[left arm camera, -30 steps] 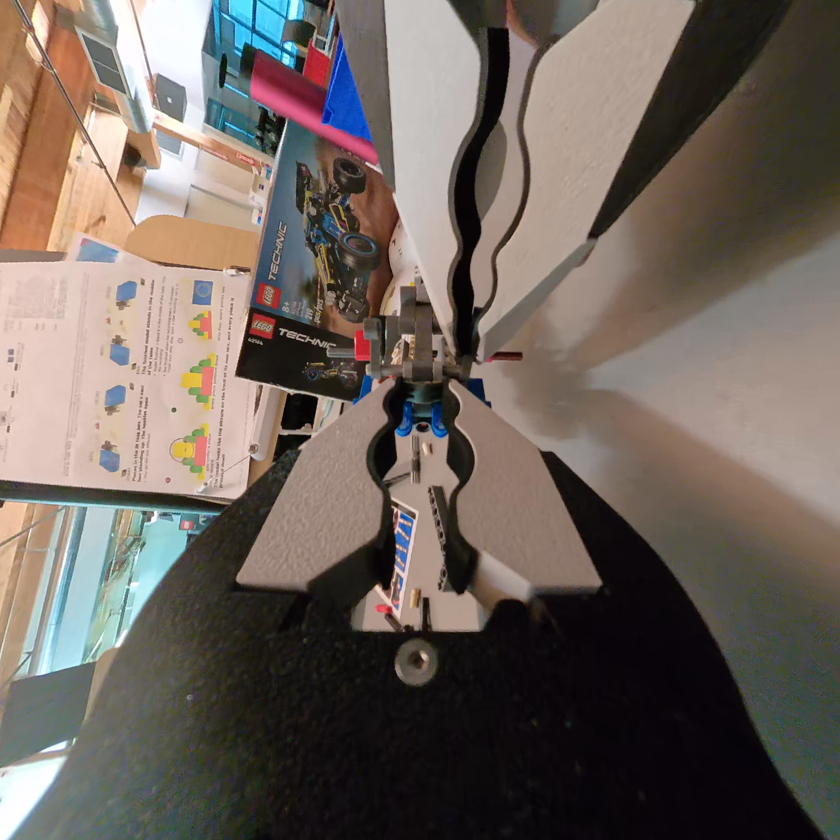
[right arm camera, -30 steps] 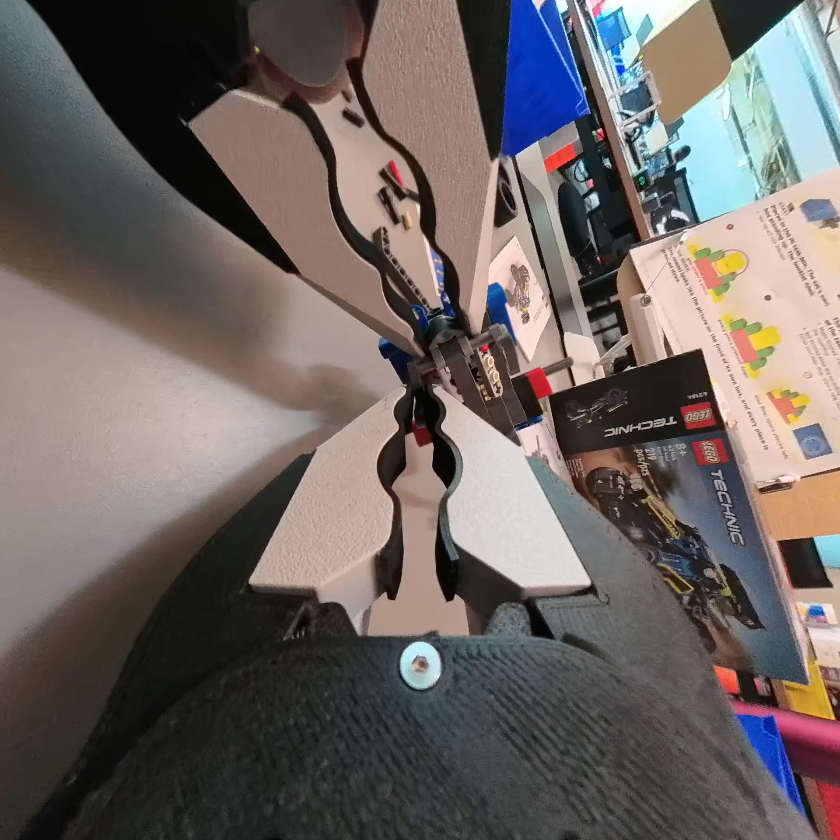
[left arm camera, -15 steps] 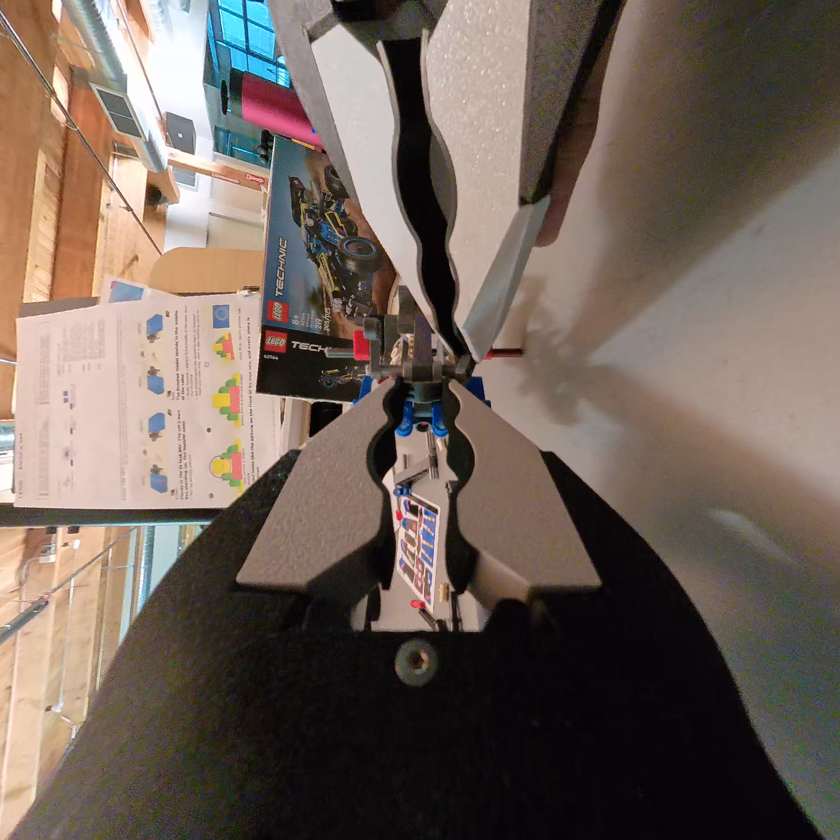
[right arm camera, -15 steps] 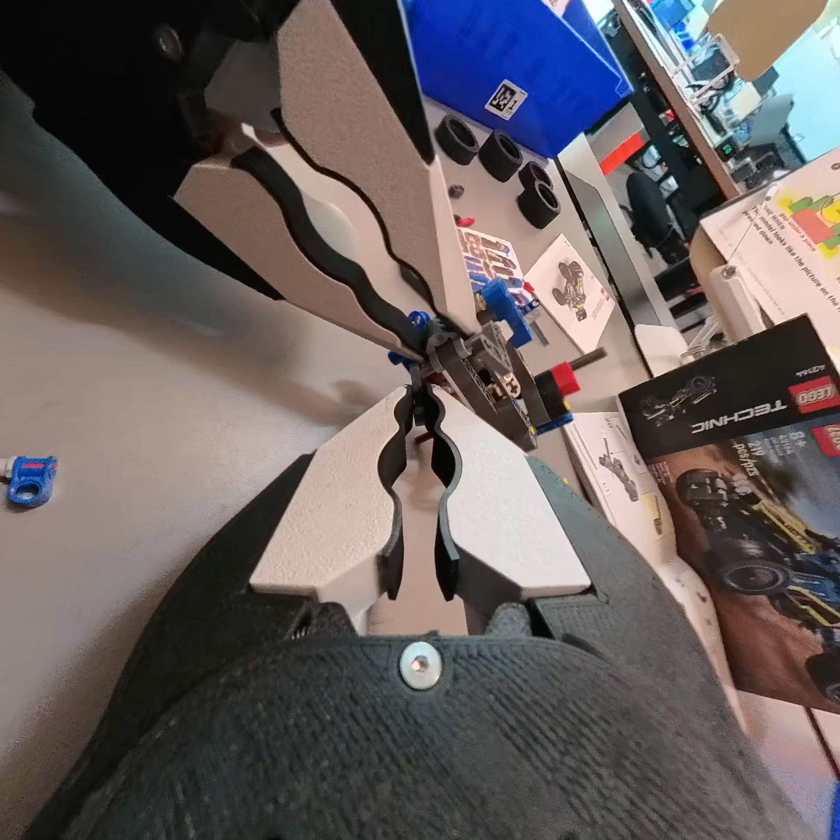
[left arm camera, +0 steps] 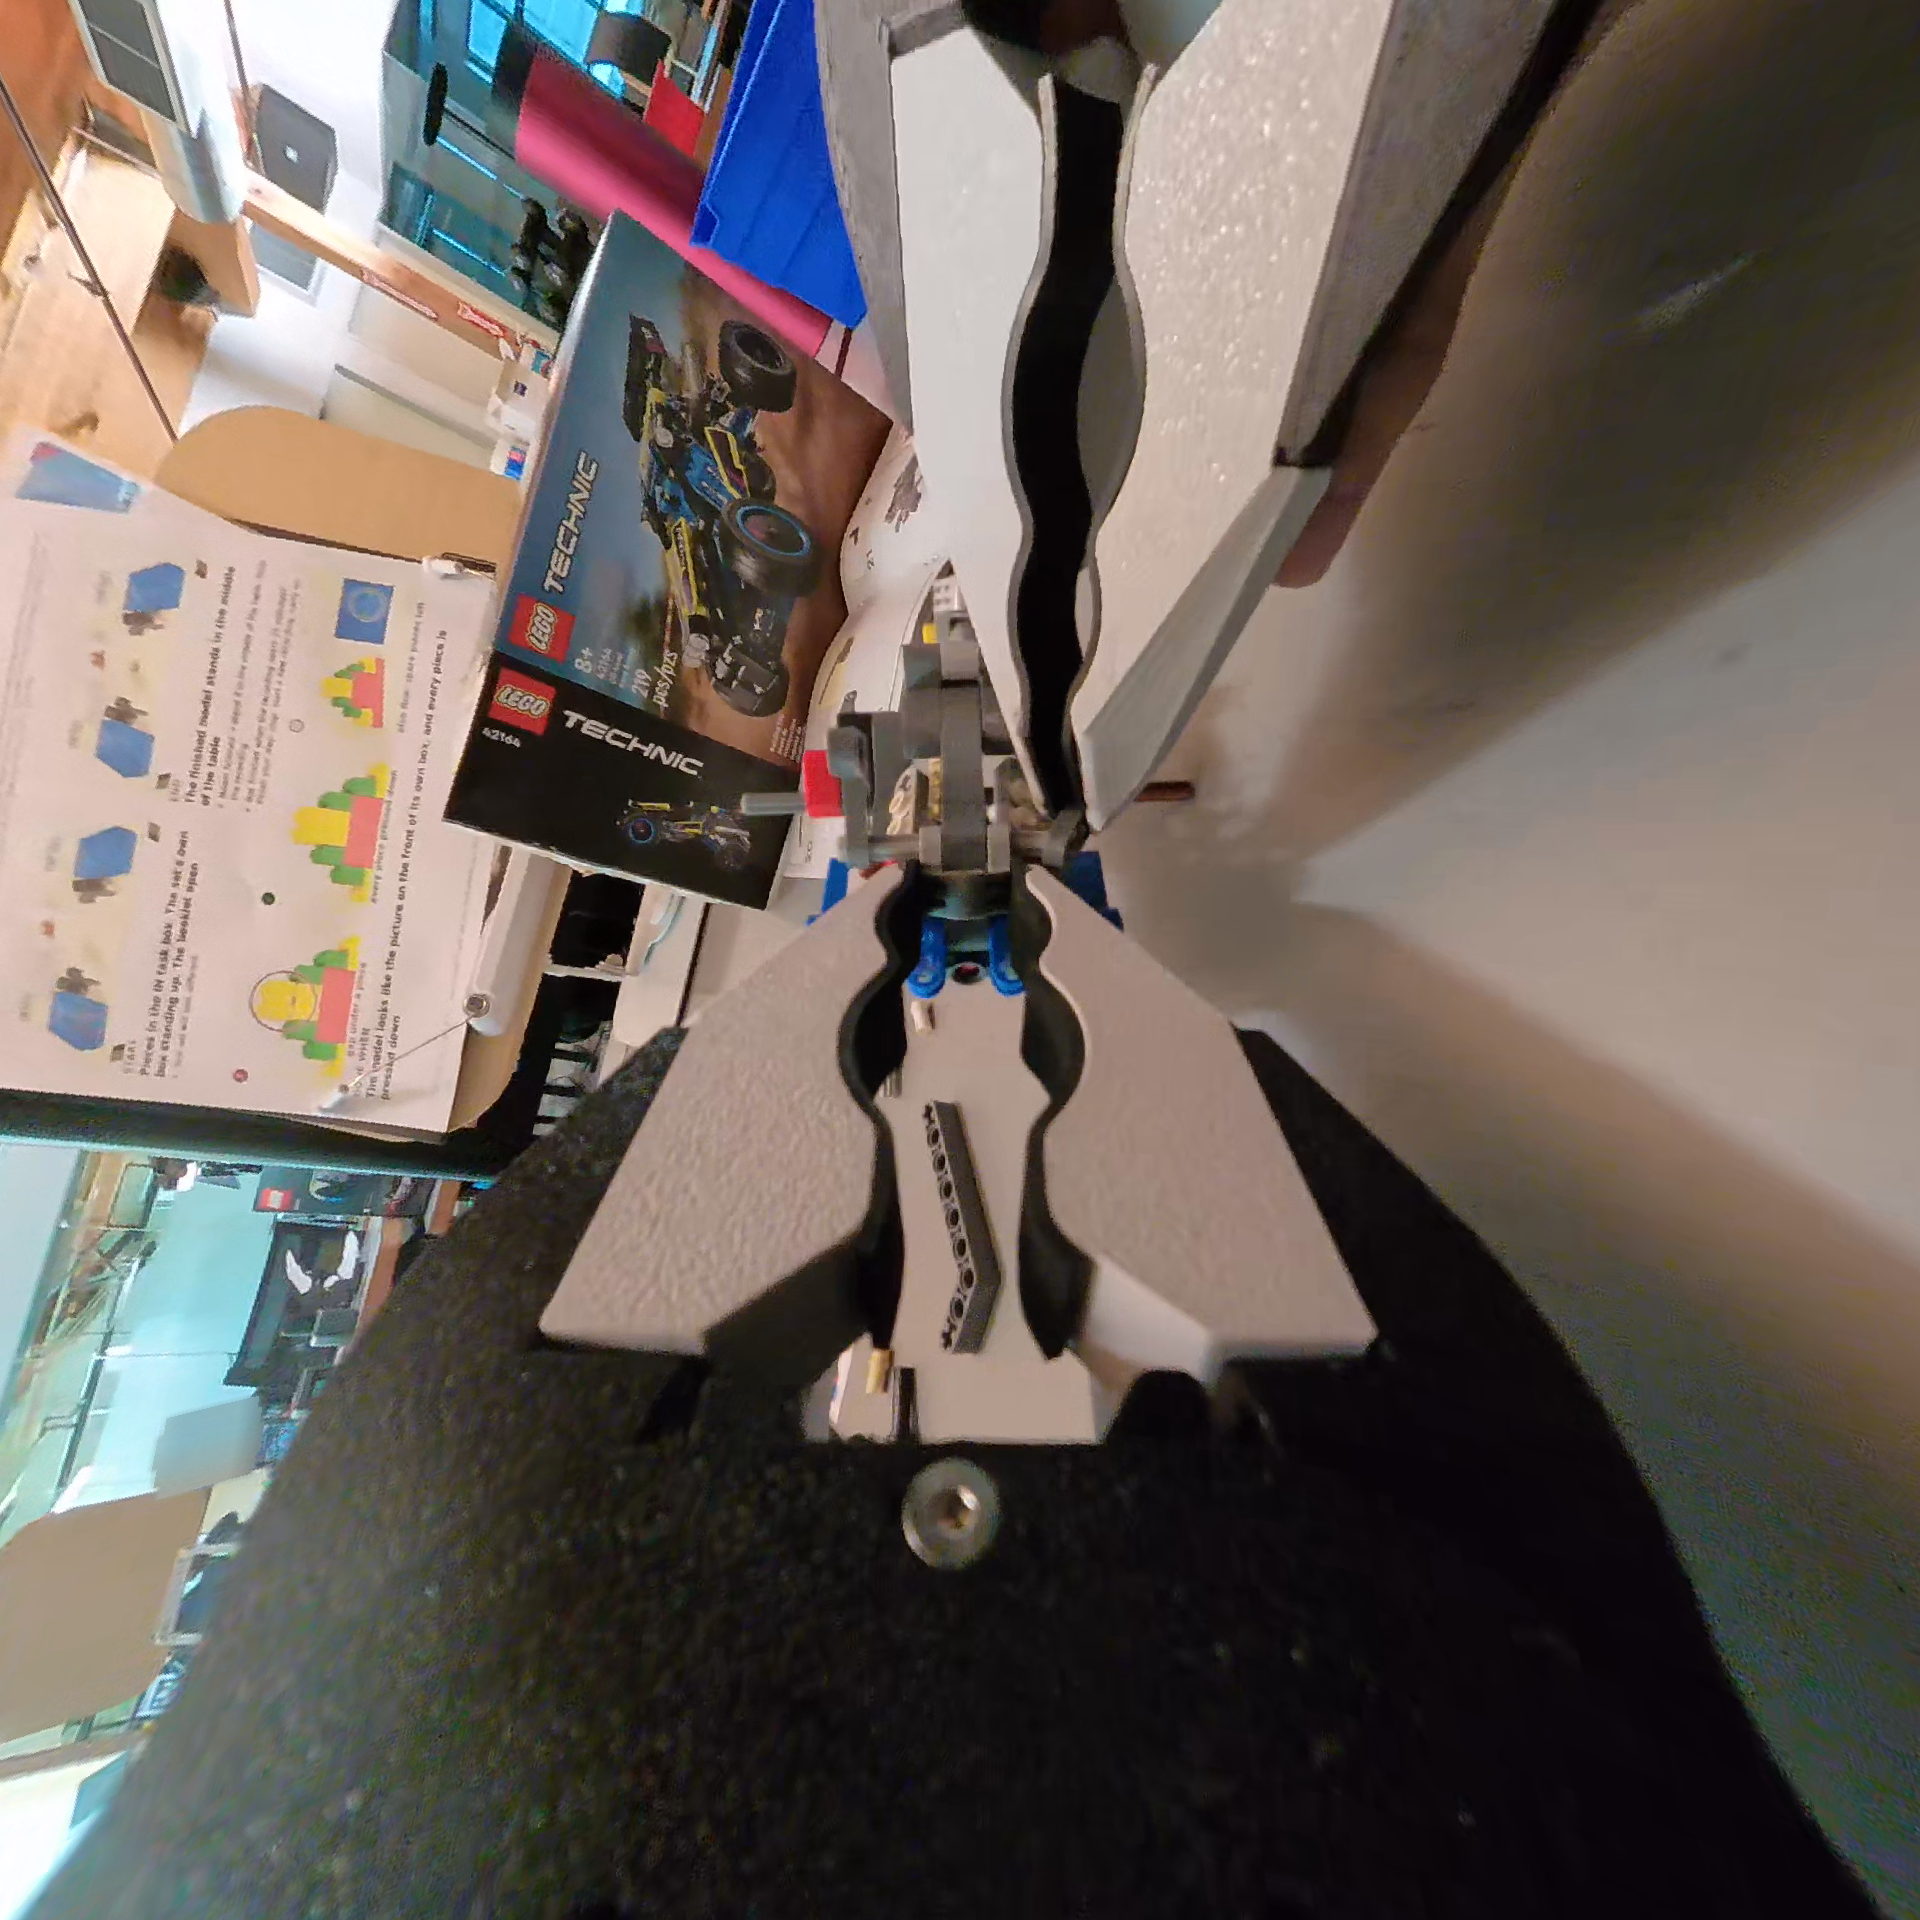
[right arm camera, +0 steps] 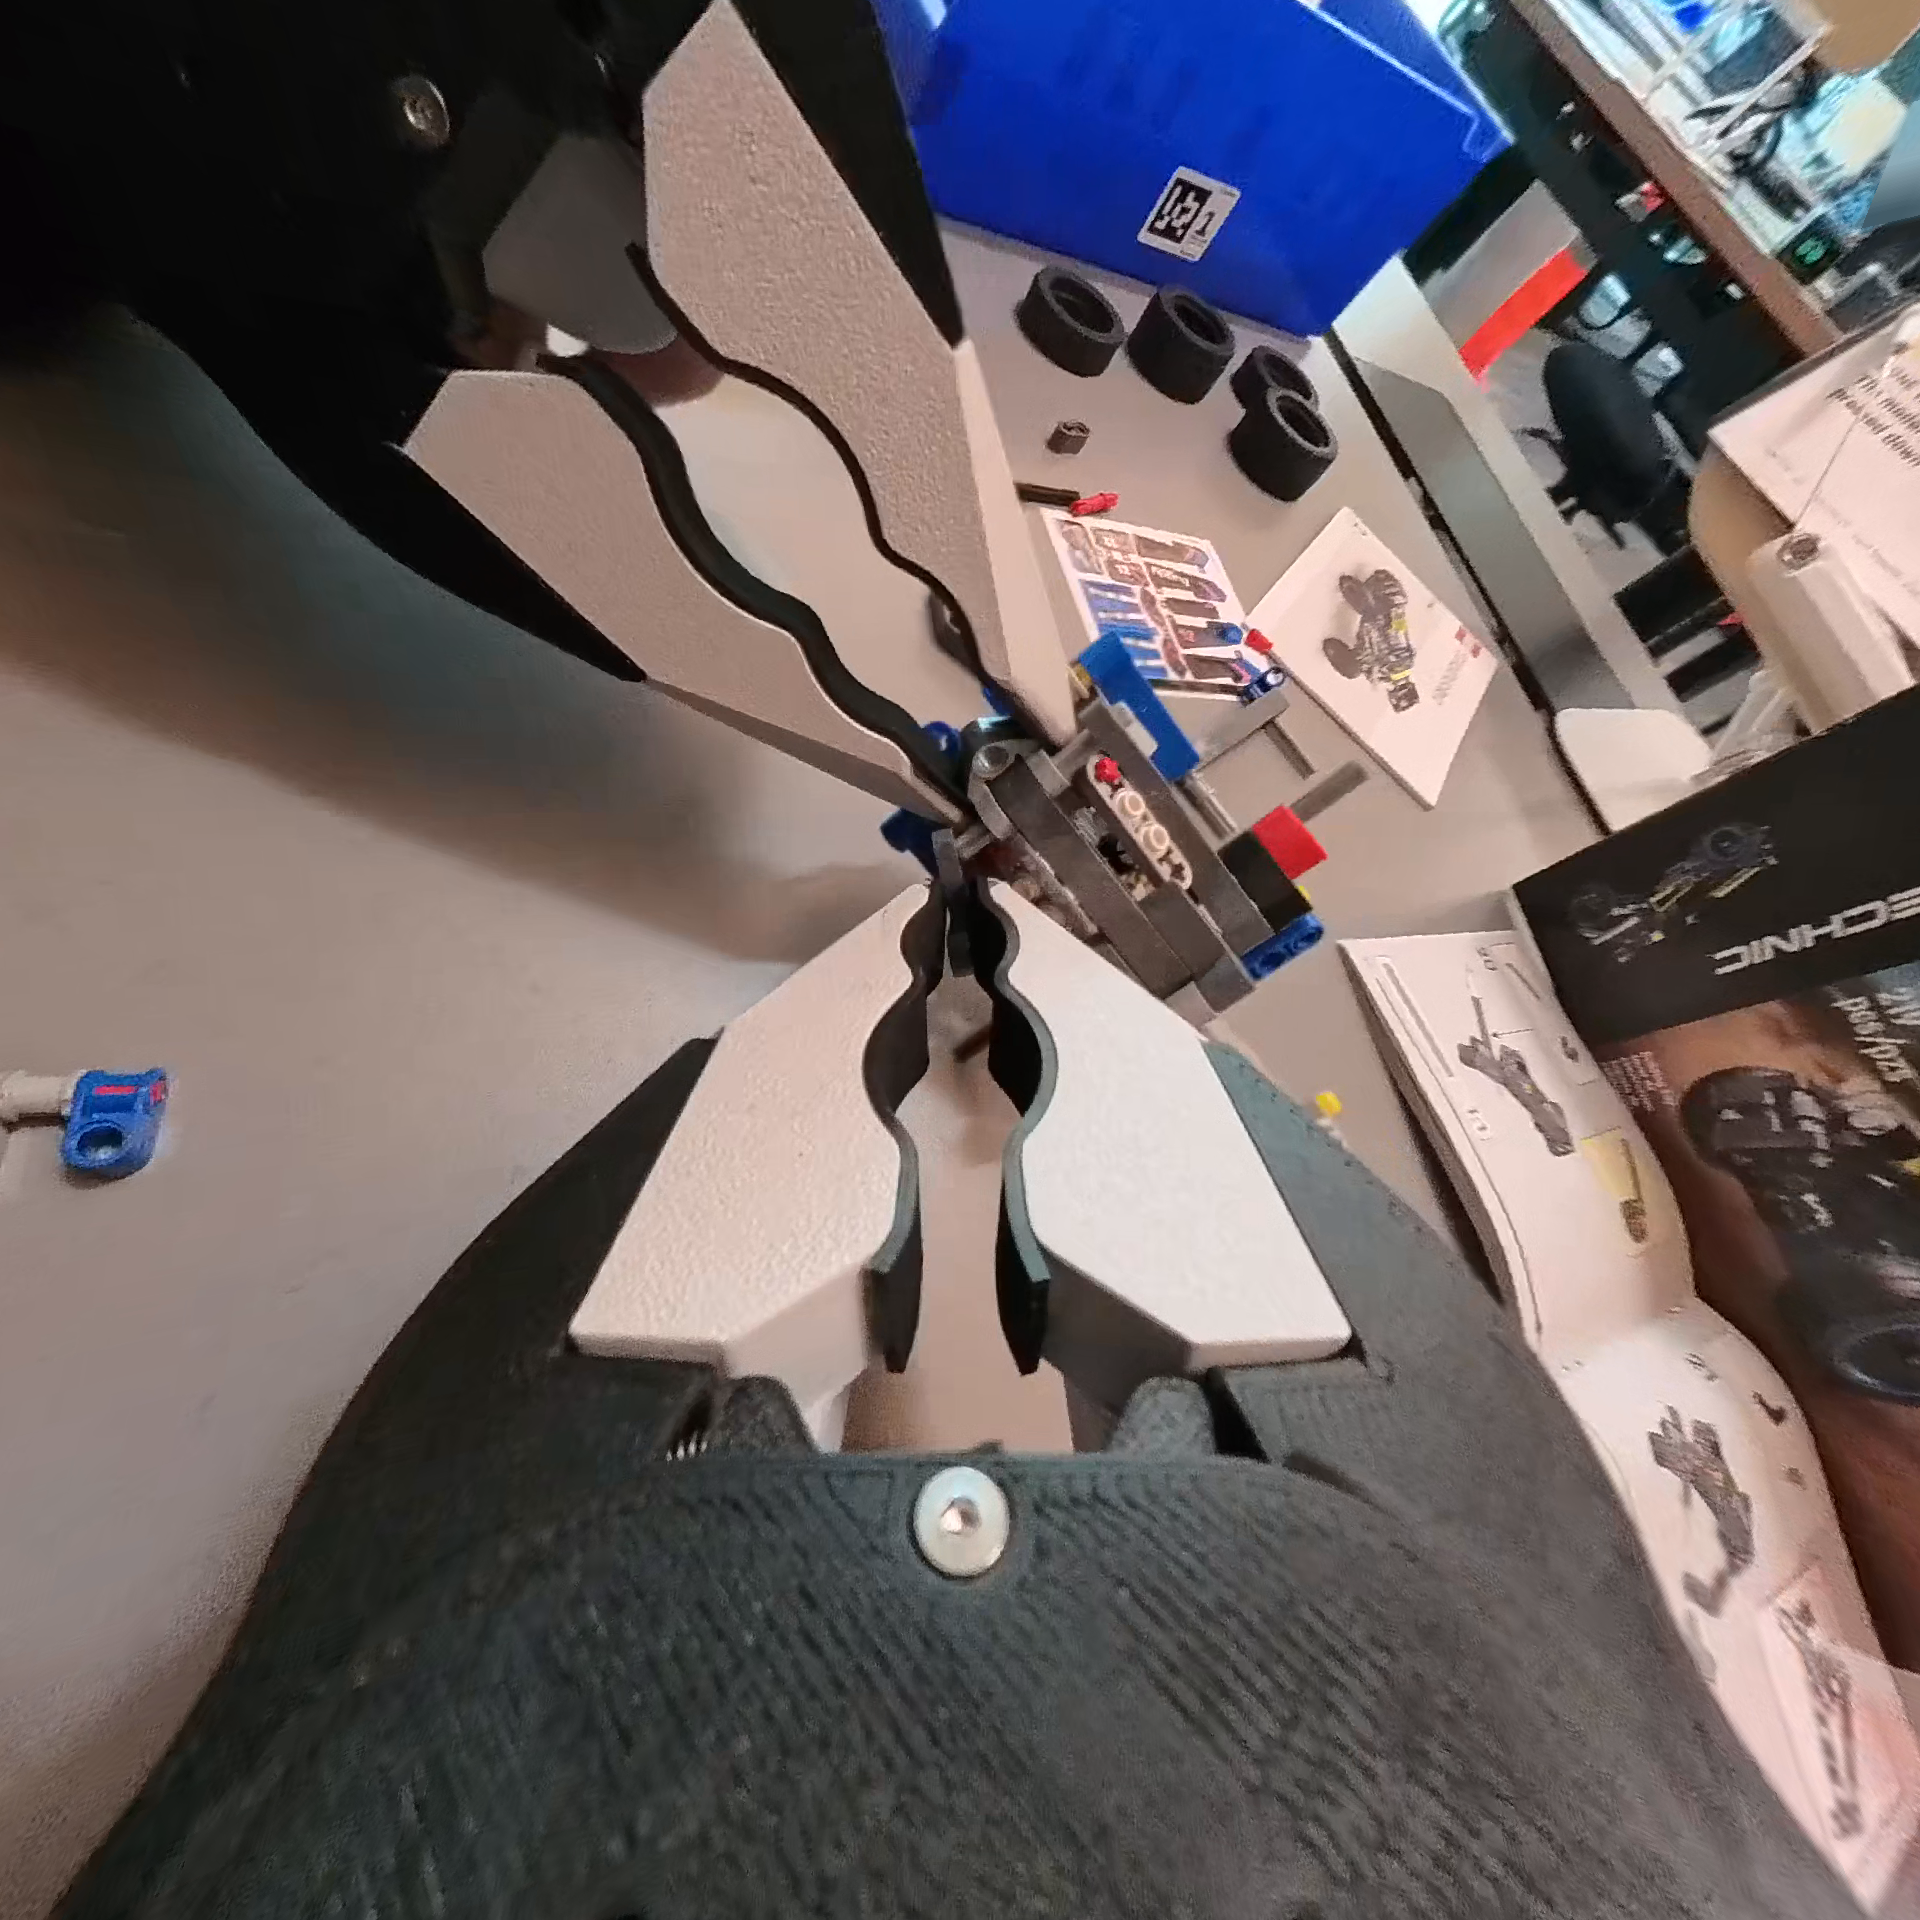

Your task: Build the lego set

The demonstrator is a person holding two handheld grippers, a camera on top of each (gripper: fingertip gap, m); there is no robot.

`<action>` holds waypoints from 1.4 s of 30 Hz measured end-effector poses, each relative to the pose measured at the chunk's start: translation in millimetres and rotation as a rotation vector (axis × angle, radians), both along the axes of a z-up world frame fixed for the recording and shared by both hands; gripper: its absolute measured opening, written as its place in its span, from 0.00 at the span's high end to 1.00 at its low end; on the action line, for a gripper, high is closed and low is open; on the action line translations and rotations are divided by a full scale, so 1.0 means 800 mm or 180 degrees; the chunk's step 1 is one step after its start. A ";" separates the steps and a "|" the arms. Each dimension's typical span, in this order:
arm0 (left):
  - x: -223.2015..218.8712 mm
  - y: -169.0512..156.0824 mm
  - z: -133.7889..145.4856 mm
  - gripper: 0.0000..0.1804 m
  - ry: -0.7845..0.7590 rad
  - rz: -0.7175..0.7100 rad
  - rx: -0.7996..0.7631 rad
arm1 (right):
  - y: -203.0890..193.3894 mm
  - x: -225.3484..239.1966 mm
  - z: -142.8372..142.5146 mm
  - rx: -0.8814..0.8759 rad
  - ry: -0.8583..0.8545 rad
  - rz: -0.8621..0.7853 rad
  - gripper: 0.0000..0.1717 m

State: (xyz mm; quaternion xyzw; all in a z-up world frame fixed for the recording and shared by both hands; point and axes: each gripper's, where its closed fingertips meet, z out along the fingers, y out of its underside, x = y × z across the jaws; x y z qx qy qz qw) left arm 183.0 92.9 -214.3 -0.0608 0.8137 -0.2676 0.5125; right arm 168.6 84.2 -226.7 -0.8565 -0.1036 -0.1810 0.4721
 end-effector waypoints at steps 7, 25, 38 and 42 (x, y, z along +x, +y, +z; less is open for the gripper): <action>0.000 0.002 -0.006 0.93 0.0171 -0.0035 -0.0127 | 0.001 0.001 -0.004 -0.0109 0.0149 0.0196 0.98; 0.008 0.020 -0.006 0.93 0.0142 0.0374 0.0071 | 0.017 0.012 -0.002 -0.0726 -0.1279 0.0204 0.99; 0.008 0.018 0.002 0.93 -0.0039 0.0339 0.0169 | 0.015 0.017 0.006 -0.0556 -0.1107 0.0074 0.98; 0.009 0.020 0.001 0.93 -0.0038 0.0380 0.0188 | 0.016 0.013 0.003 -0.0540 -0.0976 0.0108 0.99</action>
